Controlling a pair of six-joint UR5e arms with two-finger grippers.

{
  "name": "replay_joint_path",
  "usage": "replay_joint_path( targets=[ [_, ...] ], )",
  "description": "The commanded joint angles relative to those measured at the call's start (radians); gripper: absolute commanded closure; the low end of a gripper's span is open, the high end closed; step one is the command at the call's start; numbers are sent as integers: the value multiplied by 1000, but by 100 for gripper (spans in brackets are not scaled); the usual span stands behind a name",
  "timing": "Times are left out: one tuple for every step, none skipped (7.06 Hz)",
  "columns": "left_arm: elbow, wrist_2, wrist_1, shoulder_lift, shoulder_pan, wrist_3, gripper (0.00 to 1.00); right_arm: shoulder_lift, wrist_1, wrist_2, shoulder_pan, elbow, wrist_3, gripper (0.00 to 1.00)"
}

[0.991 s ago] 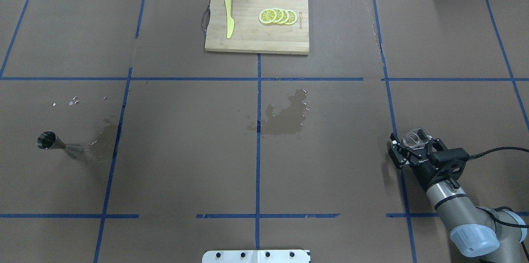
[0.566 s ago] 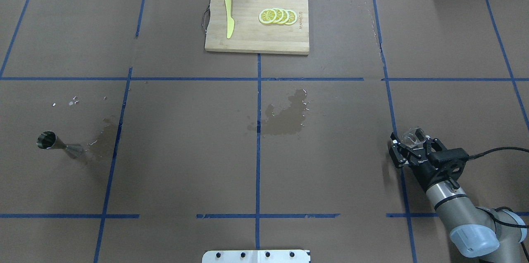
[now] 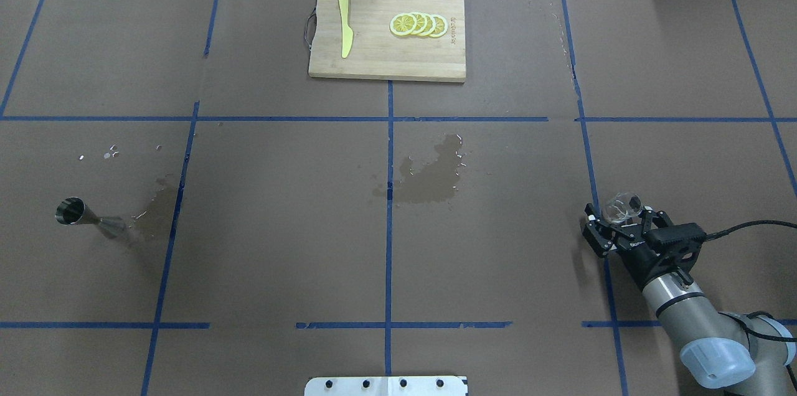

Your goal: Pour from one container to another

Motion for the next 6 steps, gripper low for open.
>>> replay_joint_path(
  targets=[
    [8, 0, 0, 1, 0, 1, 0, -77, -4, 94, 0, 117, -28, 0],
    [11, 0, -1, 1, 0, 3, 0, -110, -4, 105, 0, 133, -30, 0],
    [6, 0, -1, 1, 0, 1, 0, -146, -10, 150, 0, 186, -30, 0],
    [6, -1, -1, 1, 0, 1, 0, -220, -10, 209, 2, 235, -30, 0],
    [8, -1, -1, 1, 0, 1, 0, -264, -13, 268, 2, 292, -30, 0],
    [12, -1, -1, 1, 1, 0, 0, -331, -13, 365, 6, 336, -30, 0]
  ],
)
